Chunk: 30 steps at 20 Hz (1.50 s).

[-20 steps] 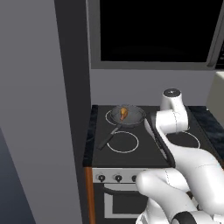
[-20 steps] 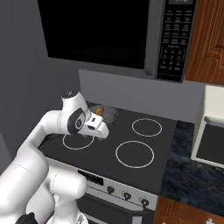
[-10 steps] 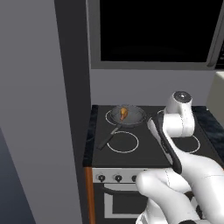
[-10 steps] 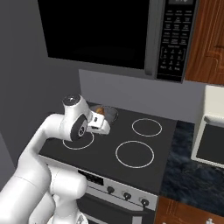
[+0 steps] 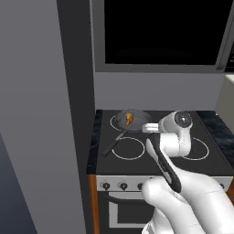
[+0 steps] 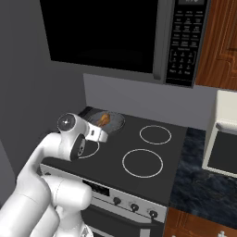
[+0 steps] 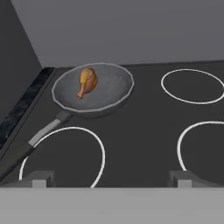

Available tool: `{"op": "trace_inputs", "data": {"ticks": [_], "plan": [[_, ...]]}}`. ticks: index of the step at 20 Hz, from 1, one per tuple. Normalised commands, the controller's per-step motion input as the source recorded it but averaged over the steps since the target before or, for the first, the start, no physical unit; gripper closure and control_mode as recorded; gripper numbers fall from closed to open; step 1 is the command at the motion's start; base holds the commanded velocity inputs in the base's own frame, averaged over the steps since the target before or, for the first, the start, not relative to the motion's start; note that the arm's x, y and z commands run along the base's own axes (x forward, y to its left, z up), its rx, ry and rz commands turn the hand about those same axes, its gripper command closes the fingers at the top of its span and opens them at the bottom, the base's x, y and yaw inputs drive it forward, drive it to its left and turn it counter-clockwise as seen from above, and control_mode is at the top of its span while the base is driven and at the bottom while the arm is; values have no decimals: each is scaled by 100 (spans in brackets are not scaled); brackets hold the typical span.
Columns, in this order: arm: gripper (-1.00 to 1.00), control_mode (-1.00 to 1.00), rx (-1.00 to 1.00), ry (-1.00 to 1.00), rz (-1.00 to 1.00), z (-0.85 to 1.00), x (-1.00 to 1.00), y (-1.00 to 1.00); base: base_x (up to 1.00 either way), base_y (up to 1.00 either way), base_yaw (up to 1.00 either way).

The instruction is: Take the chicken drumsticks from the pan and place one on each plate on the dining counter.

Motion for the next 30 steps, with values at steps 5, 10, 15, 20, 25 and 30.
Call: {"op": "trace_inputs", "data": {"ticks": [5, 10, 15, 20, 25, 30], "plan": [[-100, -100, 3, -10, 0, 13, 61, 15, 0, 0, 0], [-100, -100, 0, 0, 0, 25, 55, 11, 0, 0, 0], [-100, -100, -3, -4, 0, -4, 56, 24, 0, 0, 0], [-100, -100, 0, 1, 0, 0, 55, 12, 0, 0, 0], [-100, -100, -3, 13, 0, 0, 38, 2, 0, 0, 0], [-100, -100, -1, 11, 1, -7, 30, 2, 0, 0, 0]]}}
